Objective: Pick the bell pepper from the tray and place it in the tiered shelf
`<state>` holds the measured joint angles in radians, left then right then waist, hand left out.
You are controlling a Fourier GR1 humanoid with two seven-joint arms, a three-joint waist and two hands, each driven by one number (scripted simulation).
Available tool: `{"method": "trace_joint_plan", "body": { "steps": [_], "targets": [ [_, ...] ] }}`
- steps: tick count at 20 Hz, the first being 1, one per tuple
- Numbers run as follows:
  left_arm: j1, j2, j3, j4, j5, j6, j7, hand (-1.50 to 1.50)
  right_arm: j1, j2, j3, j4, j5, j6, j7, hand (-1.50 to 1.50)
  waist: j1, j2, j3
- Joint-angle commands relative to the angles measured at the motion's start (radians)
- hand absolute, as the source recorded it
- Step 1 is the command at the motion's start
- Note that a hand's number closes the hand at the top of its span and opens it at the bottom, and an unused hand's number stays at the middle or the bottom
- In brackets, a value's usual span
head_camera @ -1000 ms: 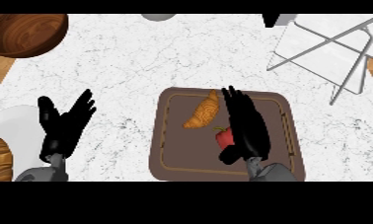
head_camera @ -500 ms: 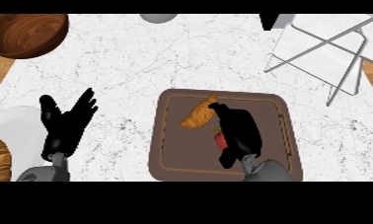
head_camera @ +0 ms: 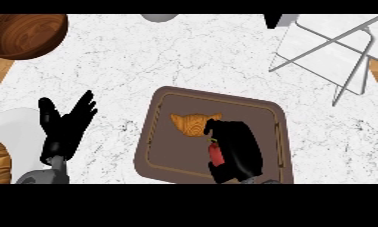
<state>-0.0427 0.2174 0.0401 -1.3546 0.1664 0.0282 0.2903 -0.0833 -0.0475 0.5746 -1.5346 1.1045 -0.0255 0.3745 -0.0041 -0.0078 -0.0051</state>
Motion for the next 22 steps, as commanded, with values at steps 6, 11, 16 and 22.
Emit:
{"method": "trace_joint_plan", "body": {
  "steps": [6,11,16,22],
  "targets": [
    [0.001,-0.006,-0.004,-0.006,0.006,-0.011,0.013,0.0,-0.239,0.047,-0.323,-0.013,-0.191,-0.068,0.442,1.5,0.018,0.01,0.004],
    [0.061,0.016,-0.005,-0.036,0.011,-0.049,0.002,0.0,-0.406,0.047,-0.29,-0.142,-0.015,-0.017,0.669,1.5,0.013,0.002,0.004],
    [0.015,0.015,0.02,-0.012,0.029,-0.049,0.019,0.0,-0.567,0.001,-0.43,-0.267,0.022,0.135,0.746,1.5,0.001,0.004,0.004],
    [-0.019,0.005,0.022,-0.025,0.015,-0.017,0.052,0.0,-0.765,-0.067,-0.576,-0.325,0.002,0.359,0.815,1.5,-0.001,0.003,0.004]
  ]
}}
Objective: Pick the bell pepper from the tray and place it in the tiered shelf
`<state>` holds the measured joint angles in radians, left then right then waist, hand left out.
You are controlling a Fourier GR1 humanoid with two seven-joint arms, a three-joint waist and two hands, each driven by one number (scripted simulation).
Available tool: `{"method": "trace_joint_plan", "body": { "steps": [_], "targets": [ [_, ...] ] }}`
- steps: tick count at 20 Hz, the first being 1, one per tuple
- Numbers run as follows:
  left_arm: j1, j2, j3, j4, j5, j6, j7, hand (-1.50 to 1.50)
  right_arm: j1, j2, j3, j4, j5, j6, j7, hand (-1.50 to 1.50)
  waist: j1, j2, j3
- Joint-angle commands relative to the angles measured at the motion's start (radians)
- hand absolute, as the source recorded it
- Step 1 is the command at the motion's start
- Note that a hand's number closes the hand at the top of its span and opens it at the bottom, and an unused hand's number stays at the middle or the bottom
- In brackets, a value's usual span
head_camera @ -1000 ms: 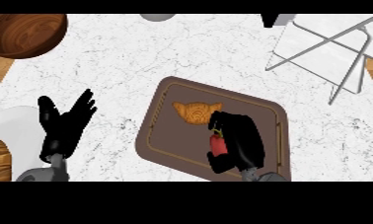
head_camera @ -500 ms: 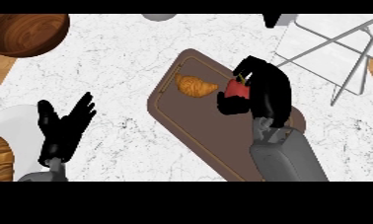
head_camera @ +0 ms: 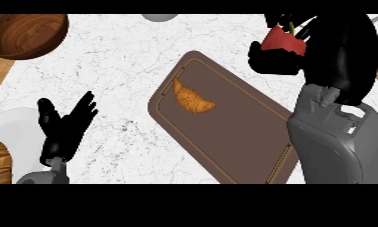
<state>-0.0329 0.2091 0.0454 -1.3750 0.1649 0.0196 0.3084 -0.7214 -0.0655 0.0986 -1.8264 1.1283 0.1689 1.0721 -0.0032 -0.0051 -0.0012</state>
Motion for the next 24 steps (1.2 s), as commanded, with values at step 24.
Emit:
{"method": "trace_joint_plan", "body": {
  "steps": [24],
  "targets": [
    [0.02,-0.068,-0.033,0.027,-0.071,0.023,-0.051,0.0,-0.362,-0.416,-0.472,0.505,-0.198,0.163,-0.245,1.5,0.011,0.006,0.001]
  ]
}}
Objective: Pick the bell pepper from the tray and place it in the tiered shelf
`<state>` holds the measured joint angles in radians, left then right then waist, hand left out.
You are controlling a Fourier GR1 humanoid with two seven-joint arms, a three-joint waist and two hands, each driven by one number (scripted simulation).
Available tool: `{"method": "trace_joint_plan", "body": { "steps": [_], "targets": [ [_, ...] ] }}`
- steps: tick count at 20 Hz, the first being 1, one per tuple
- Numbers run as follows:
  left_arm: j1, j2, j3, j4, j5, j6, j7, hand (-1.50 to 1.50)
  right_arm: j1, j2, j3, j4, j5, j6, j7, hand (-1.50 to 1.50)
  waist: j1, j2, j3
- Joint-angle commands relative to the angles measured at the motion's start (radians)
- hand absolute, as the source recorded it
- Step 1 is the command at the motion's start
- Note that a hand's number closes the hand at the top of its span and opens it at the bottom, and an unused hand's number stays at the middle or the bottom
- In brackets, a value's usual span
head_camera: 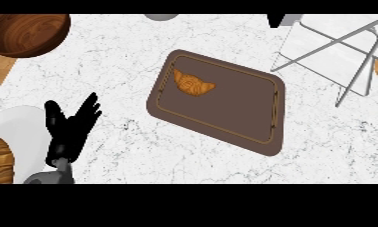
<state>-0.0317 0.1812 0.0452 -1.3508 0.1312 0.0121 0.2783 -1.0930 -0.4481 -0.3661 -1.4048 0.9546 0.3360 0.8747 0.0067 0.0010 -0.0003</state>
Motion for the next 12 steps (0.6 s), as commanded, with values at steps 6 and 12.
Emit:
{"method": "trace_joint_plan", "body": {
  "steps": [6,12],
  "targets": [
    [-0.003,0.0,0.016,0.05,0.01,-0.044,-0.035,0.0,0.003,-0.101,0.008,0.27,-0.008,-0.096,-0.175,1.5,0.007,0.003,0.0],
    [-0.011,-0.004,0.007,-0.021,-0.008,-0.01,0.032,0.0,-0.007,-0.139,-0.007,0.436,-0.009,-0.214,-0.276,1.5,0.009,0.002,0.0]
  ]
}}
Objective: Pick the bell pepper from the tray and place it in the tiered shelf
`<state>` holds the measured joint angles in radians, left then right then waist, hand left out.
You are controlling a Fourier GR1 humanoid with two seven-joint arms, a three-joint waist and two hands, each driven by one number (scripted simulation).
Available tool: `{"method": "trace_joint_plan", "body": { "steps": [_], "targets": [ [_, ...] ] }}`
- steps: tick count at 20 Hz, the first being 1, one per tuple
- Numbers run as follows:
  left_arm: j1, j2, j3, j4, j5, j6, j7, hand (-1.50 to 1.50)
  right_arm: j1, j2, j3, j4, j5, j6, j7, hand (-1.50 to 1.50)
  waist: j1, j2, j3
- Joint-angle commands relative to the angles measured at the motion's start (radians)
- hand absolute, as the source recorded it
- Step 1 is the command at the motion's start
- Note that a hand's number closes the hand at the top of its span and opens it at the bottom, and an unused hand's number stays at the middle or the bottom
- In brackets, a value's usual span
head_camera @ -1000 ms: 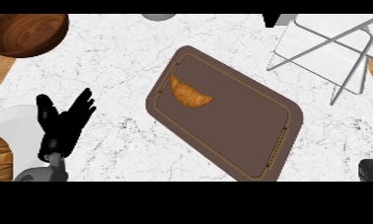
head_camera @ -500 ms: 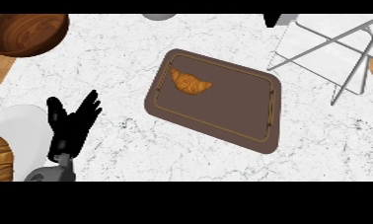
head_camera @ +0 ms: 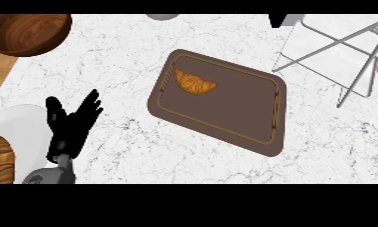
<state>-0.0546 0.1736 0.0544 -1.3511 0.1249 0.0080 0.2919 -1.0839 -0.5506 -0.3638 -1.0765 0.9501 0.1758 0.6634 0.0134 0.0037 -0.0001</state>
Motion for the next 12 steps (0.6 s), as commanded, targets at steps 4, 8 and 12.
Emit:
{"method": "trace_joint_plan", "body": {
  "steps": [4,8,12],
  "targets": [
    [0.038,-0.01,-0.006,-0.035,-0.007,-0.01,-0.015,0.0,-0.039,-0.058,-0.004,0.196,0.009,-0.12,-0.104,1.5,0.003,-0.001,0.0],
    [0.022,0.002,0.005,-0.031,-0.006,-0.012,0.014,0.0,0.024,-0.003,0.014,0.243,0.007,-0.223,-0.191,1.5,0.003,0.0,0.0],
    [-0.023,-0.008,0.009,0.002,-0.014,-0.001,0.021,0.0,-0.047,-0.031,0.014,0.355,-0.002,-0.23,-0.23,1.5,0.005,0.001,0.0]
  ]
}}
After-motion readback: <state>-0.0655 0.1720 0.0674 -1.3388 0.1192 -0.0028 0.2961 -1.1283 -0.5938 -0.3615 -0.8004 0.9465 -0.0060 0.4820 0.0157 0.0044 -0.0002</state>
